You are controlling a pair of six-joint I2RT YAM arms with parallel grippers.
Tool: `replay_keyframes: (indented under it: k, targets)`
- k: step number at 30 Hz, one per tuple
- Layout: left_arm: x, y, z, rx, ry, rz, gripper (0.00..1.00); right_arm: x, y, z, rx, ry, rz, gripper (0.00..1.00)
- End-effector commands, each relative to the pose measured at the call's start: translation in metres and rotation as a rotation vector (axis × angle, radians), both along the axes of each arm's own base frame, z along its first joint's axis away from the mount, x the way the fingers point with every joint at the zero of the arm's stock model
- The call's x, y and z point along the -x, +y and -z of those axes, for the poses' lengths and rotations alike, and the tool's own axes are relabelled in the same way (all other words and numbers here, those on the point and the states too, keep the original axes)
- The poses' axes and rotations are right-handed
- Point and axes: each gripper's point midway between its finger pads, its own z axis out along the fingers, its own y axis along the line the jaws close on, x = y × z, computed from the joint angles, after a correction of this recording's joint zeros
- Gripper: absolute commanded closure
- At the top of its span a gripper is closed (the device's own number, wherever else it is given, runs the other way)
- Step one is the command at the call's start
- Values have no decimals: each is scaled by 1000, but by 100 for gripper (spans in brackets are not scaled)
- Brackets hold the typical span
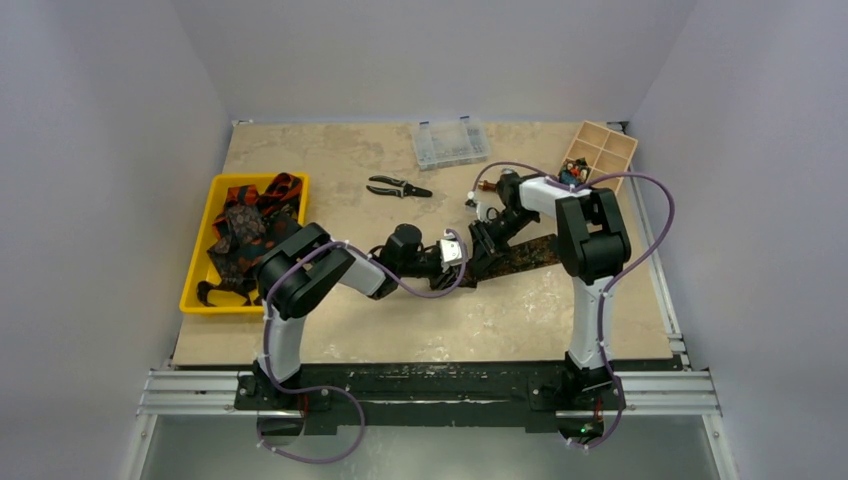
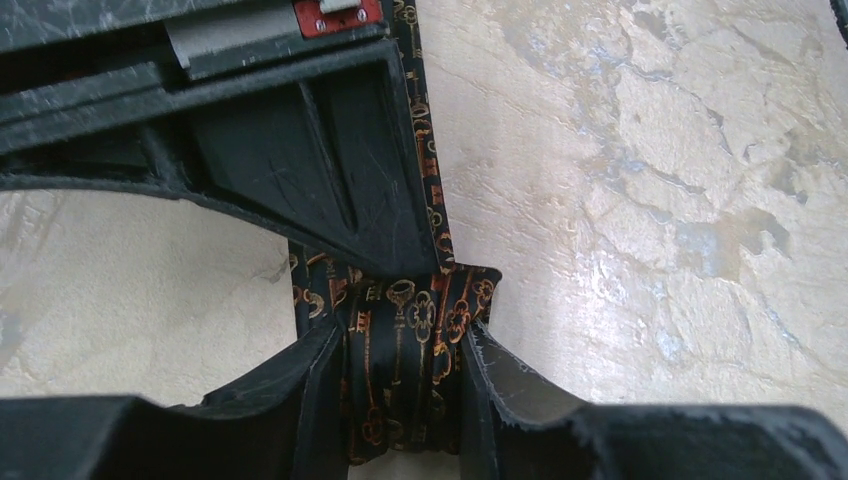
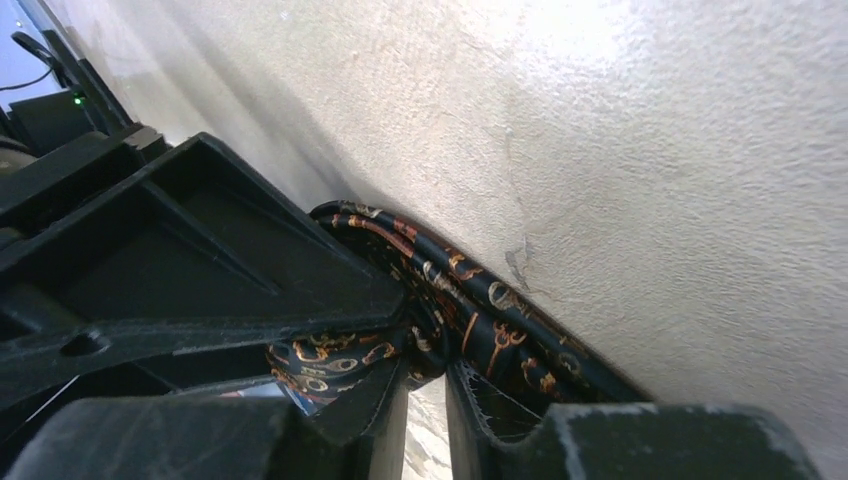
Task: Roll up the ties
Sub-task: Roll the tie at the center of the board.
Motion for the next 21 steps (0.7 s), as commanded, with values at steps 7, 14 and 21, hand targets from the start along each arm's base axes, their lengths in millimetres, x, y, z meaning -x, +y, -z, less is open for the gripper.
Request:
replay_keyframes:
  k: [7,14,21]
  targets:
    - [19,33,49,-122,109,35,96,-38,-37,-25,39,-173,8,77]
    - [13,30,37,-93,111,13,97,-39,-59,19,191,-172,5,80]
    - [-20,20,-35,123,200,-227,93,-33,-78,37,297,-170,-13,82]
